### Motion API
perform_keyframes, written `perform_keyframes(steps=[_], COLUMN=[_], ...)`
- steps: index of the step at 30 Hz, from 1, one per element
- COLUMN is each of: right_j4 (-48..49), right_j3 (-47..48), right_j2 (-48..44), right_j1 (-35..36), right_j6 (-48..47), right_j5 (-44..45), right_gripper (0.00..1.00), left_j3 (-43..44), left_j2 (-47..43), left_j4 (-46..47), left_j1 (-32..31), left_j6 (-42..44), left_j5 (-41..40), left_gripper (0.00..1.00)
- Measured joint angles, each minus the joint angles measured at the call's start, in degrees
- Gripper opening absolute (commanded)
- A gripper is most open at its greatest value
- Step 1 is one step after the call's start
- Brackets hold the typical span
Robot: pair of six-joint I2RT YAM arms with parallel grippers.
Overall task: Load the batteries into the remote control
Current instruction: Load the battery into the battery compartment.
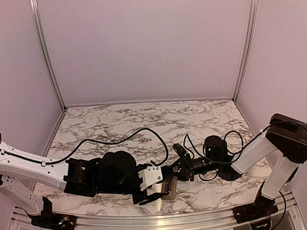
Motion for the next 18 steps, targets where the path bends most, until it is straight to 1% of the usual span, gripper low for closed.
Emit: perform_keyframes(steps=[10,18], right_j4=[0.5,0.5], right_j3=[0.0,0.0], right_j2=[0.3,0.5], right_j1=[0.0,0.0], right_j6=[0.6,0.6], right_j5=[-0.7,-1.0], right_gripper=[0.0,0.0], left_j3=[0.0,0.1], left_j2=[3.9,5.2], left_j4=[2.3,2.4], left_j1=[-0.1,-0.2], left_j6=[3.1,4.1], left_j5=[-3.9,-4.9], left_gripper=[0.66,0.66])
